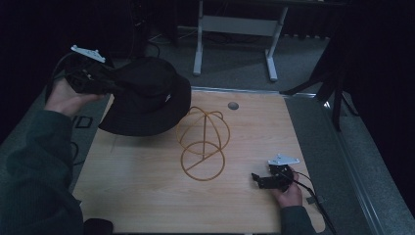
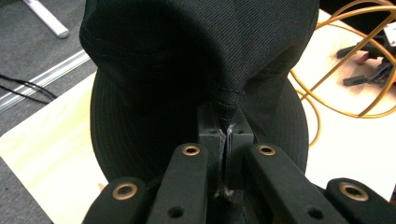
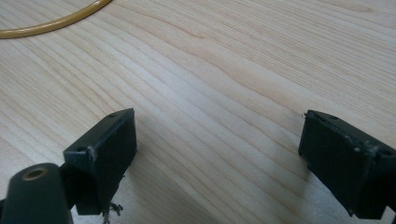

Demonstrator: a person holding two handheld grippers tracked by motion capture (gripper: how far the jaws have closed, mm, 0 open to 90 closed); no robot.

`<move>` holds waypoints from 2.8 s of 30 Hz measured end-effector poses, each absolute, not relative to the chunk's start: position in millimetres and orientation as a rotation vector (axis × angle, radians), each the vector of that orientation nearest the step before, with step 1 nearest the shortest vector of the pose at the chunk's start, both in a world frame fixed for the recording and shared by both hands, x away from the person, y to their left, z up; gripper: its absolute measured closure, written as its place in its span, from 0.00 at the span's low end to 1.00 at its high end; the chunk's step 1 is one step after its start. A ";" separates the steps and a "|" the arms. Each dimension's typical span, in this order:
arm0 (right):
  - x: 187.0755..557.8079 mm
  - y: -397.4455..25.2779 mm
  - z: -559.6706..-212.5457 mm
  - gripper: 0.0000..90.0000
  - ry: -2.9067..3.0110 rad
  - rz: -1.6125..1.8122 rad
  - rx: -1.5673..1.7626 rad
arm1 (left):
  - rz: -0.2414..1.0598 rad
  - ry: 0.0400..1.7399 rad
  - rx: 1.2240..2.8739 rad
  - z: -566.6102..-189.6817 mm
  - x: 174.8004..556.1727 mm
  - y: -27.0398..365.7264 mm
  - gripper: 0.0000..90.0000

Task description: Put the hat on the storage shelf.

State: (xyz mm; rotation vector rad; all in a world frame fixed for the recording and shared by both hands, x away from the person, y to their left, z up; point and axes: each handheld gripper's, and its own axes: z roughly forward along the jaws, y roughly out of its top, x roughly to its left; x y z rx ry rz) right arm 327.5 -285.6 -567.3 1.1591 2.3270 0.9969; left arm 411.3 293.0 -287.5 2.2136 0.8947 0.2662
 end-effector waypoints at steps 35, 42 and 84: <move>327.6 -285.7 -567.3 0.12 2.328 0.996 1.157 | 0.278 0.835 2.192 -270.8 401.9 297.0 0.99; 327.6 -285.7 -567.3 0.12 2.328 0.996 1.157 | 0.278 0.824 2.180 -268.0 399.7 297.4 0.99; 327.6 -285.8 -567.2 0.12 2.329 0.994 1.156 | 0.282 0.744 2.113 -242.4 394.0 282.2 0.99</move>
